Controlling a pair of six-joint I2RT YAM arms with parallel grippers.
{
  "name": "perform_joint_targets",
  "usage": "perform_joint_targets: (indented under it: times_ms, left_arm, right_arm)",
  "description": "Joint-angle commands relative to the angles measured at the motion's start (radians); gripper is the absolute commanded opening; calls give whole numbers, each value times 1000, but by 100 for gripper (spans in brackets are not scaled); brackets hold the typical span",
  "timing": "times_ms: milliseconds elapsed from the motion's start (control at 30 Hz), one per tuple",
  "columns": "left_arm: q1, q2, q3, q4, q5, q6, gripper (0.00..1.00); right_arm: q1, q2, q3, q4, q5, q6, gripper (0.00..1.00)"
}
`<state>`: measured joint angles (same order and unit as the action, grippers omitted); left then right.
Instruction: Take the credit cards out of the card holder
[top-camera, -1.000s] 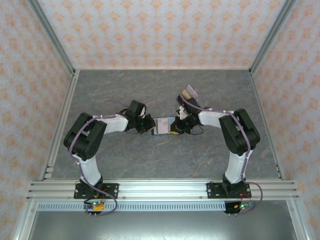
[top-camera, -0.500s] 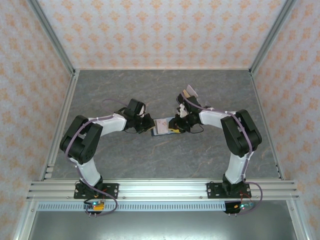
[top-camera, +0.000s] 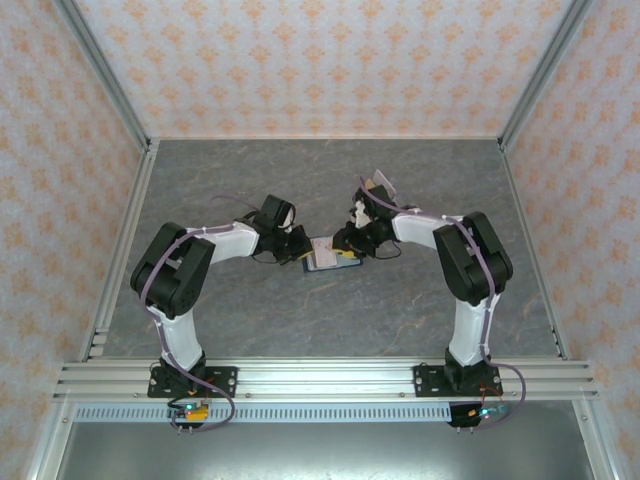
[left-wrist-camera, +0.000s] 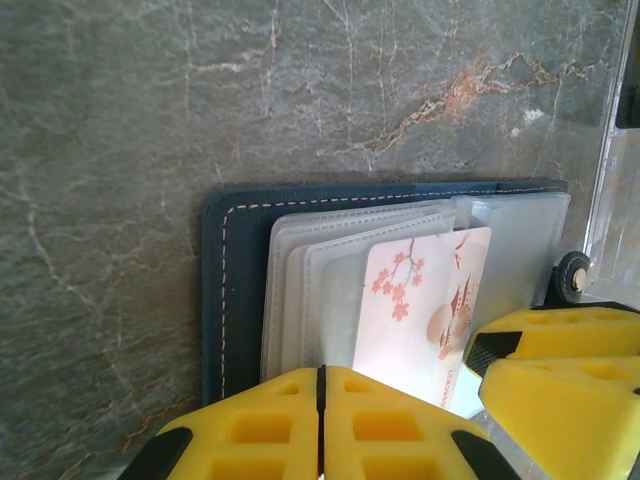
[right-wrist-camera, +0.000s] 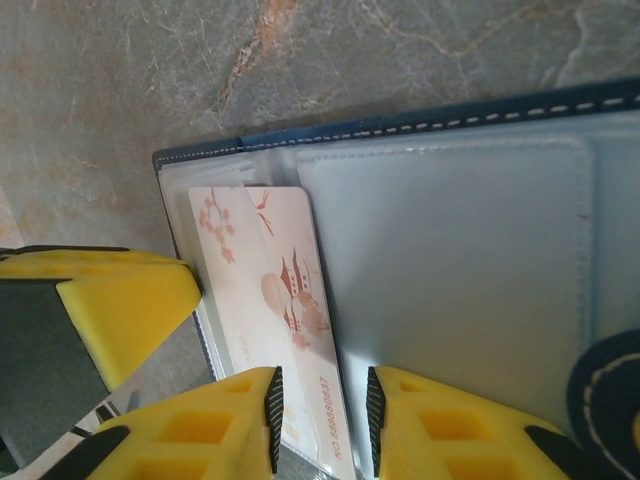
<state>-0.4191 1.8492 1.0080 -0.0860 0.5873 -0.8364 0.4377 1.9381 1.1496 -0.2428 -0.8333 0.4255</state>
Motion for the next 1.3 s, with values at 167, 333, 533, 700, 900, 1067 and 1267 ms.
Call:
perform_joint_targets:
  times_ms: [167,333,533,700,900,1067,1267]
  left_arm:
    - [-7,28,-11,-46,-30,8,7]
    - [-7,30,-15,-57,-40,12,6]
    - [-7,30,-18,-65,-48,14,6]
    - [-6,22,-16,-75,-56,20,6]
    - [-4,18,-15,-86,-61,28,6]
    - [-4,17,-13,-90,-60,31,6]
    - [-3,8,-3,-99,-57,40,6]
  right_arm:
    - [17,52,67,-31,13,-23,28]
    - [19,71,79,-30,6,-28,26]
    - [16,69,74,-24,0,-34,15]
    - [6,36,52,-9,20,-22,4]
    - [-28,-27,8,5,48,-33,0]
    - [-42,-72,-10,-10,74,-66,0]
    - [-43,-130,-13,-35,114,-117,0]
